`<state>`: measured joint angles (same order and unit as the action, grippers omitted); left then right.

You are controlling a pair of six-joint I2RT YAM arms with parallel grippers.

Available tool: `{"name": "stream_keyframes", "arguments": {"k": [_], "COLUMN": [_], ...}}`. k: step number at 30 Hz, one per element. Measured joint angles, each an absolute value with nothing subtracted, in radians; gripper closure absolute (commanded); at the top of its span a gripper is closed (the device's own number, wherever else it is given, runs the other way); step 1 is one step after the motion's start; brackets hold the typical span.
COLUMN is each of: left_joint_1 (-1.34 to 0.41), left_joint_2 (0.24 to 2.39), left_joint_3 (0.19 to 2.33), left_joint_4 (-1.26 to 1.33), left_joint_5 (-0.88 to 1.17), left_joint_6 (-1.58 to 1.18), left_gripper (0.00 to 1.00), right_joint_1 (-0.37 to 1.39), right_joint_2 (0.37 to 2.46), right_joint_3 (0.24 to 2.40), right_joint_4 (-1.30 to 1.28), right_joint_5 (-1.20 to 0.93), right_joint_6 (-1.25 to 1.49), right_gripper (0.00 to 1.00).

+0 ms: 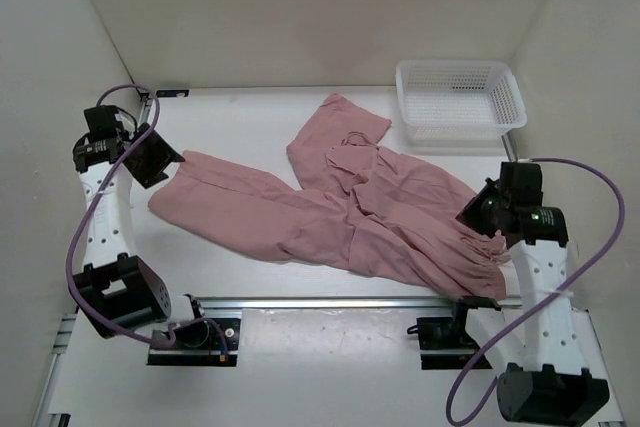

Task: Fold and stack the trousers
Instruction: Flatten the trousers out

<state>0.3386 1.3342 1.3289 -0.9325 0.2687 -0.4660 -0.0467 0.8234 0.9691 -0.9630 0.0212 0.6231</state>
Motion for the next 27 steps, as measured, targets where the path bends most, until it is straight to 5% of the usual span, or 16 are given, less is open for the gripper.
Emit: {"name": "stream_keyframes", "arguments": {"k": [7, 10, 20, 27], "left_joint_1": [0.272, 0.204, 0.148, 0.146], "left_joint_2": [1.584, 1.736, 2.034, 2.175], "left_joint_3": [1.348, 1.413, 1.645, 1.718], "left_joint_4": [-0.916, -0.916, -0.92, -0.934], "left_joint_5": [0.202, 0.136, -0.047, -0.092], "left_joint_6": [-0.473, -0.487, -0.544, -0.566], "left_gripper": [0.35, 0.49, 0.39, 0.56], "right_joint_1": [-0.046, -0.046, -0.046, -0.046], "right_joint_2": [0.863, 0.865, 0.891, 0.933], "right_joint_3": [0.812, 0.8, 0.802, 0.806], "right_joint_4": [-0.932, -0.926, -0.9, -0.888], "right_joint_5": [-0.184, -0.228, -0.265, -0.27], "right_joint_6": [0.62, 0.617, 0.6, 0.591], "right_gripper": [0.8, 0.75, 0.73, 0.73]}}
